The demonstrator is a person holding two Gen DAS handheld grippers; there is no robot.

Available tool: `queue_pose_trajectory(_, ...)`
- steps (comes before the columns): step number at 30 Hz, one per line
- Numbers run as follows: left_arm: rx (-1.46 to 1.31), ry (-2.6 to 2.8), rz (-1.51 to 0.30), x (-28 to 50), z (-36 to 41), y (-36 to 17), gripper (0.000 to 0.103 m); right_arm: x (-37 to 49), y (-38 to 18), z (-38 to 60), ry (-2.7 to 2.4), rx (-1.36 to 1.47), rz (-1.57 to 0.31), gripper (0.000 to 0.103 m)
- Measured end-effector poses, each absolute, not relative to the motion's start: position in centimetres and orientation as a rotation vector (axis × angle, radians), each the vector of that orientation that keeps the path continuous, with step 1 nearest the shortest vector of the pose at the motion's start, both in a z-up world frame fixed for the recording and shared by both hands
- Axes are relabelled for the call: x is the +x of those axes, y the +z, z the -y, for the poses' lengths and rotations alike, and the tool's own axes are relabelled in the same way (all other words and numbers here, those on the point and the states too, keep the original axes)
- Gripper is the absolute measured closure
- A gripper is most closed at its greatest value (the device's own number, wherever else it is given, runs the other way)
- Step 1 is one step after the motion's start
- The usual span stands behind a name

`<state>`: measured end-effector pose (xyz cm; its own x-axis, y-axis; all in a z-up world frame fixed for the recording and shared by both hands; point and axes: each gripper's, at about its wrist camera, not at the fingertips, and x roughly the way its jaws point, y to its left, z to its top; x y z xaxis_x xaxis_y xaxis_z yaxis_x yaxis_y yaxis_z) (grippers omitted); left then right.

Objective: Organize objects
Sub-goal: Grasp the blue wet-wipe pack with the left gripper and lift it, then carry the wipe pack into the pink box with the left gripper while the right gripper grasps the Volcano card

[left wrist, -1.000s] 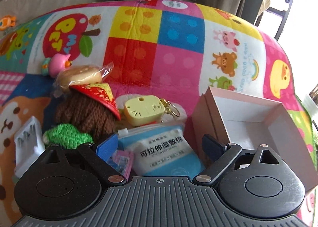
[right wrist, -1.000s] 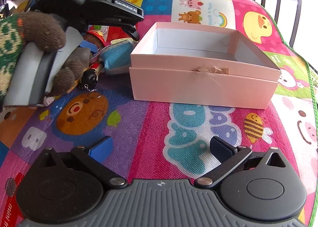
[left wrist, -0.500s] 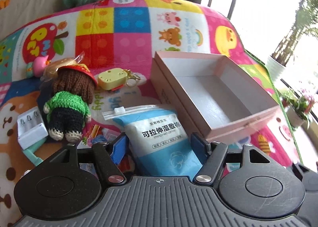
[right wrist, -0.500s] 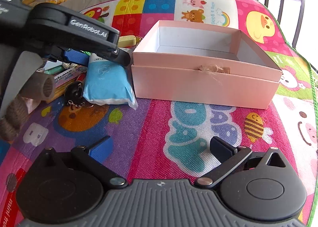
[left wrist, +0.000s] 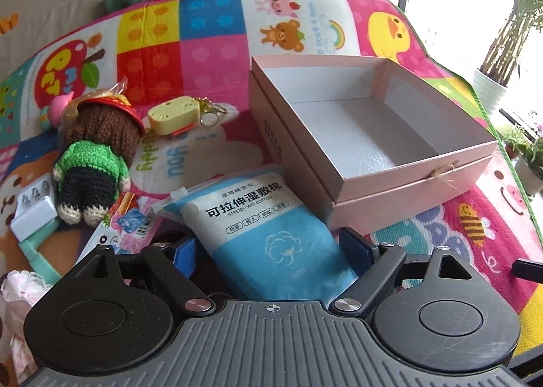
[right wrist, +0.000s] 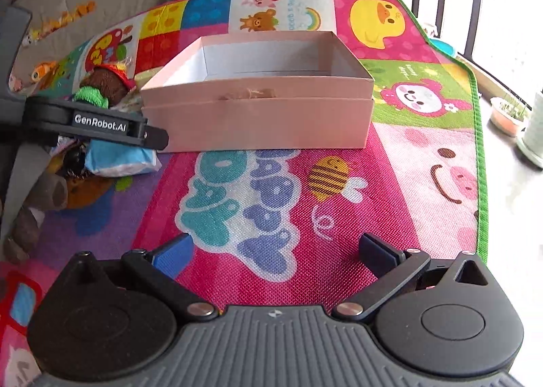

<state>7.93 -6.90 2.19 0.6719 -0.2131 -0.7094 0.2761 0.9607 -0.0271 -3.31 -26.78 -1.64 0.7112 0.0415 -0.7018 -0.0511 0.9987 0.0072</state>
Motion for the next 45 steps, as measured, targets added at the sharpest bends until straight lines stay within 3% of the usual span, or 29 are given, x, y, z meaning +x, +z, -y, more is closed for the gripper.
queue_pose_trajectory(6,-0.006,-0.328,-0.732,5.1,3.9,3.6,0.033,-3.4,-1.7,26.7,0.049,-0.02,-0.781,0.0)
queue_pose_trajectory(8,-0.025,-0.362,-0.669,2.6,1.9,4.9,0.042,-3.3,-1.7,26.7,0.051,-0.02,-0.779,0.0)
queue_pose_trajectory(14,-0.114,-0.285,-0.54,-4.6,-6.5,7.0,0.043,-3.0,-1.3,25.5,0.122,-0.032,-0.779,0.0)
queue_pose_trajectory(22,-0.224,-0.136,-0.543,-7.3,-13.2,5.6,0.044,-1.0,1.3,16.3,0.355,-0.126,-0.67,0.0)
queue_pose_trajectory(26,-0.238,-0.153,-0.5,-8.2,-13.9,5.7,0.044,1.7,1.5,12.2,0.429,-0.154,-0.677,0.022)
queue_pose_trajectory(32,-0.267,-0.171,-0.448,-8.6,-14.9,5.7,0.044,5.6,1.5,9.6,0.428,-0.061,-0.726,0.044)
queue_pose_trajectory(45,-0.343,-0.152,-0.381,-8.0,-17.7,5.6,0.044,8.2,1.1,6.5,0.375,0.171,-0.922,0.045)
